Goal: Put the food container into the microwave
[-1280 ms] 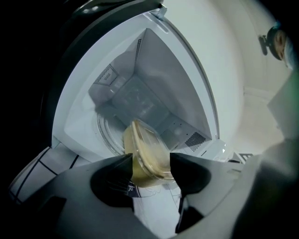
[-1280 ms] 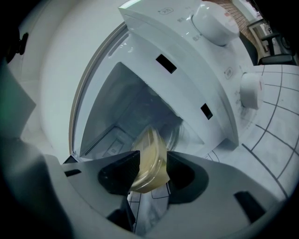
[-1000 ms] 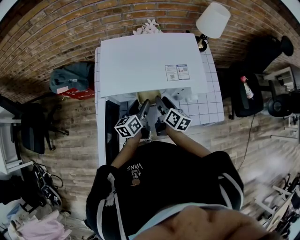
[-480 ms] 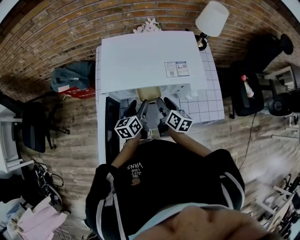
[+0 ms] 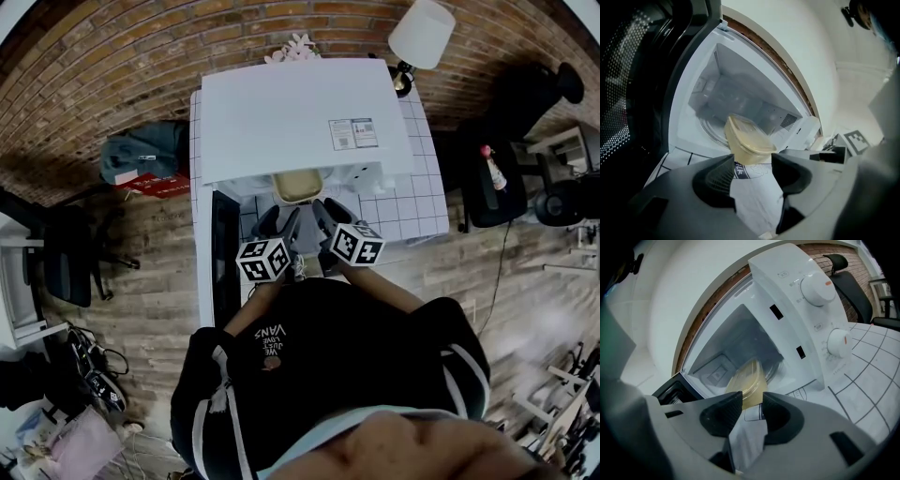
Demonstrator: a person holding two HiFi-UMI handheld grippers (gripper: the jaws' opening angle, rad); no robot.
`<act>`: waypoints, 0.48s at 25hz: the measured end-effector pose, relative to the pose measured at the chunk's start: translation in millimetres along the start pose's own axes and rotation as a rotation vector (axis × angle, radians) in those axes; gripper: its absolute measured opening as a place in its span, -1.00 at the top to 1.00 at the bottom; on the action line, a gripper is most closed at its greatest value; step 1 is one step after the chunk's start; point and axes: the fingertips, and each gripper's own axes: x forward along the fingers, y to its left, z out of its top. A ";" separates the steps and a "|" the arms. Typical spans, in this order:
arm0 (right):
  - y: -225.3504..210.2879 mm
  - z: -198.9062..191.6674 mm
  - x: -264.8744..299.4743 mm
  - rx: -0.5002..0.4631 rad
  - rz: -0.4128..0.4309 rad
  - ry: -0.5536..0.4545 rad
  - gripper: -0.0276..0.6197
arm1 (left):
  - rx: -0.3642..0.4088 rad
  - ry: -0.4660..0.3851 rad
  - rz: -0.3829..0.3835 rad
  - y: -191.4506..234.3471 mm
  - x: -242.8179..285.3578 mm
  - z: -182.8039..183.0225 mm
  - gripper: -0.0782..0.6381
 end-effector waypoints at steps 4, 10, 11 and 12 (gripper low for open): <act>2.6 -4.0 1.6 -0.019 -0.012 0.013 0.62 | 0.011 0.018 -0.020 -1.2 0.4 -2.0 0.30; 5.7 -2.8 5.1 -0.027 -0.031 0.004 0.77 | 0.045 0.032 -0.049 1.9 2.1 3.9 0.65; 5.3 -2.1 5.6 -0.027 -0.035 0.002 0.78 | 0.048 0.034 -0.050 2.9 2.6 4.5 0.67; 4.6 -1.6 5.8 -0.027 -0.041 0.001 0.79 | 0.052 0.038 -0.055 2.9 3.1 4.4 0.67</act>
